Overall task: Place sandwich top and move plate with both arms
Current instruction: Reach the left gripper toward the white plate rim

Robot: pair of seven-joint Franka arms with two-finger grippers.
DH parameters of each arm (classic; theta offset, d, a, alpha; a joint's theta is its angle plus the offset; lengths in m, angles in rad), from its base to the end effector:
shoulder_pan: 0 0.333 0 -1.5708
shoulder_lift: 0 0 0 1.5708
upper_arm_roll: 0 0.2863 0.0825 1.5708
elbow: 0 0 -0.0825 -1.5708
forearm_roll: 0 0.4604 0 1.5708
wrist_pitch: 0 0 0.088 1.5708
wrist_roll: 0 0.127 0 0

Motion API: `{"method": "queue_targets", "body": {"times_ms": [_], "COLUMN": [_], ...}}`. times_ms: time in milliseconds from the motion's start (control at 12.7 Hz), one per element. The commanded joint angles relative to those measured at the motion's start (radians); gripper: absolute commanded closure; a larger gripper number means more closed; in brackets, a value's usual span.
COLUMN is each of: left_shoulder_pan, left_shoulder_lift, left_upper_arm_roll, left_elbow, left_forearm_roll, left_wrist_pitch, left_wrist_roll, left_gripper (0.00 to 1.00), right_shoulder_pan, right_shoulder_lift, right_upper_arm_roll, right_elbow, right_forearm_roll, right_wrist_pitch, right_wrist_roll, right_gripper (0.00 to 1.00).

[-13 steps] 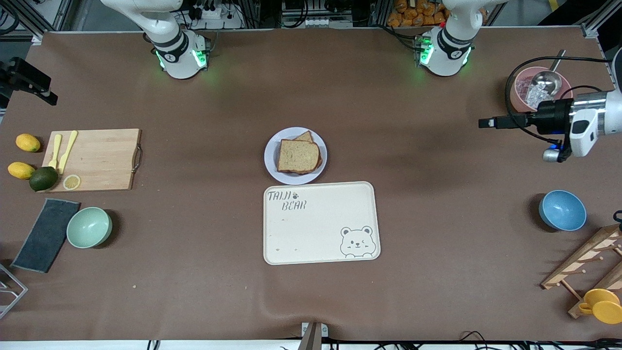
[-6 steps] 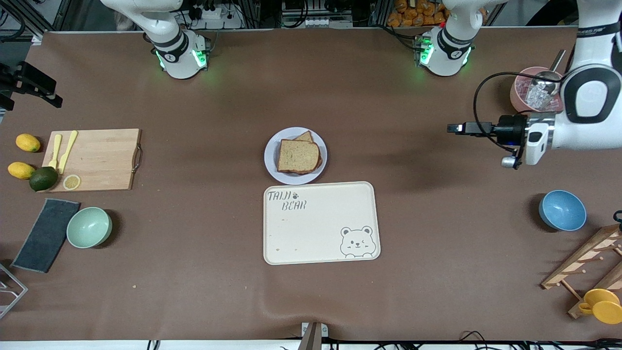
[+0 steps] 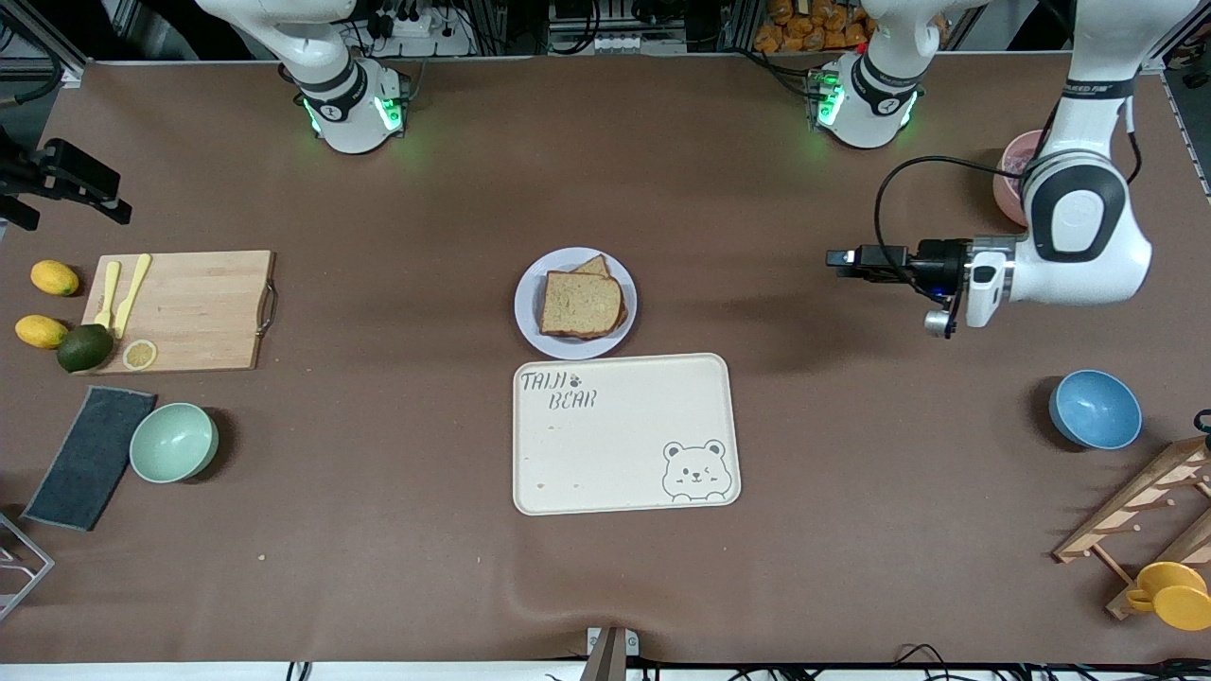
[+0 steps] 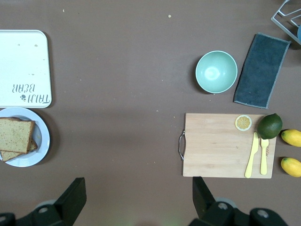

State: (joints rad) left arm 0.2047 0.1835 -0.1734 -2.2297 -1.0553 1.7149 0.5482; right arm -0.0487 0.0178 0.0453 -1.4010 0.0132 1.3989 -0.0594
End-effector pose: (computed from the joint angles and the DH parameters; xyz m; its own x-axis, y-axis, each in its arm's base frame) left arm 0.5335 -0.0844 0.1997 0.9514 -0.1268 -0.2808 0.1965 -0.4522 0.8700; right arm 0.6156 -0.0005 0.6403 0.9981 0.0582 -0.0190 0.0579 -0.9982 -0.0150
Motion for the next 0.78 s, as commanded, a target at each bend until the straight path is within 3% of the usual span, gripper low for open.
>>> {"method": "queue_targets", "body": {"times_ms": [0,314,706], "left_shoulder_pan": [0.001,-0.002,-0.007], "left_shoulder_lift": [0.027,0.125,0.198], "left_upper_arm_roll": [-0.044,-0.112,-0.198], "left_elbow": [-0.054,-0.068,-0.073], "left_forearm_roll": [-0.111,-0.251,-0.383], "left_wrist_pitch": [0.080,0.127,0.213], "left_wrist_roll": [0.140,0.327,0.398], "left_gripper": [0.00,0.00,0.00], "right_shoulder_pan": [0.001,0.000,0.000], "right_shoulder_lift": [0.011,0.011,0.011], "right_upper_arm_roll": [-0.007,-0.010,-0.010], "right_elbow": [-0.028,-0.036,-0.035], "right_forearm_roll": [0.002,0.002,0.002], "right_wrist_pitch": [0.026,0.031,0.032], "right_wrist_roll": [-0.004,-0.005,-0.007], "right_gripper": [0.00,0.00,0.00]}}
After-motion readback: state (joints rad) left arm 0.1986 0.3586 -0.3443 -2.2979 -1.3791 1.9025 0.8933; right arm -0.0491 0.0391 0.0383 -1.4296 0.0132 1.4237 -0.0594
